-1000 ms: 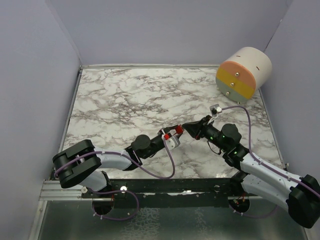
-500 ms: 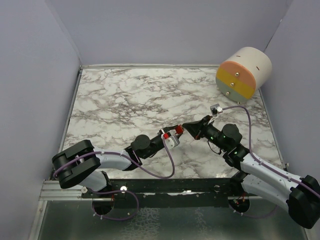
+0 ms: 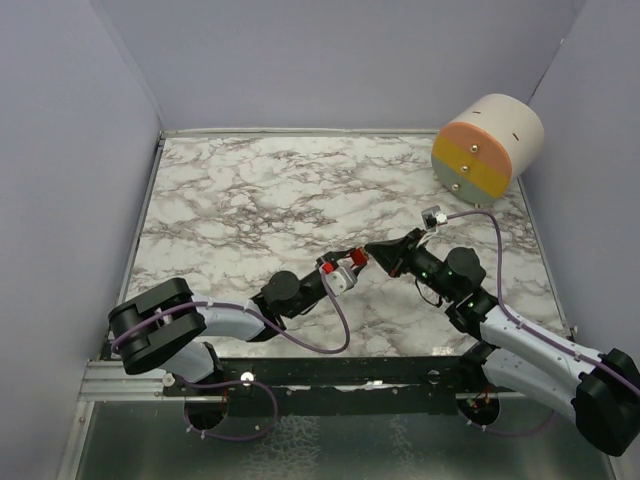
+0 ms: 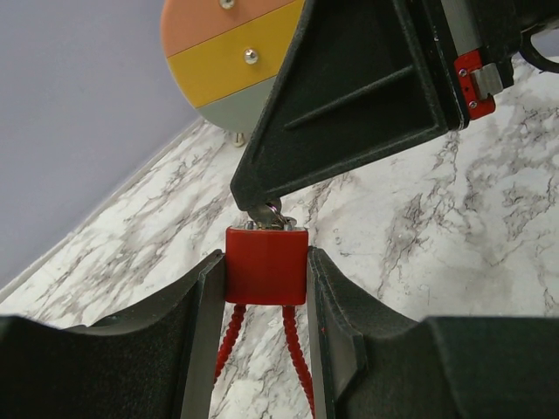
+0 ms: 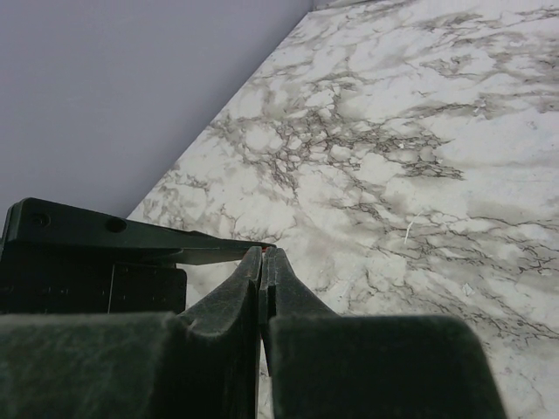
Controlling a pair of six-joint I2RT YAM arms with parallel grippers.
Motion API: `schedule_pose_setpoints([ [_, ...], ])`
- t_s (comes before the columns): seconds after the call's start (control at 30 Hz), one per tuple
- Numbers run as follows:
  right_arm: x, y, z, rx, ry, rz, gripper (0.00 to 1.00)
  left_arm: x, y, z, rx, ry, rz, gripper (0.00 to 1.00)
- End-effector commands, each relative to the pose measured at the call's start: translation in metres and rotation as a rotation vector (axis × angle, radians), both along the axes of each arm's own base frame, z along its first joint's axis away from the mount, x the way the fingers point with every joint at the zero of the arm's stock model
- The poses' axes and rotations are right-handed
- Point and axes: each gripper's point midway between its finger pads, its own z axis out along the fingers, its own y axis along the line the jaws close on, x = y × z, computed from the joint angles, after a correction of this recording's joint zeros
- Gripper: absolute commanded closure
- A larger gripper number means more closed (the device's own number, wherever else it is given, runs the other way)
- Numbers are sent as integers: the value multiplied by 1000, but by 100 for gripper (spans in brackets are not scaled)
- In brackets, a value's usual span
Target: Unlock with the key
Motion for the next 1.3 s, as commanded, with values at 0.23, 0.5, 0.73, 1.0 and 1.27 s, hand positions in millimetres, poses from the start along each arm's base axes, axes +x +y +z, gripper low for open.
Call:
schedule_pose_setpoints([
  [0.23,-10,5,-9,-26,30,54,99,5,-10,60,-204,-62,-3,100],
  [0.5,-15,0,-12,-26,38,45,99,26,14,72,-298,0,163,100],
  [0.73,-15,-2,-12,-29,39,39,99,24,13,72,-311,7,148,100],
  [1.0,-8,5,-11,-35,45,48,99,5,-12,70,-251,-28,-14,100],
  [1.27,-5,2,-12,-48,50,24,94,16,-7,66,-237,17,56,100],
])
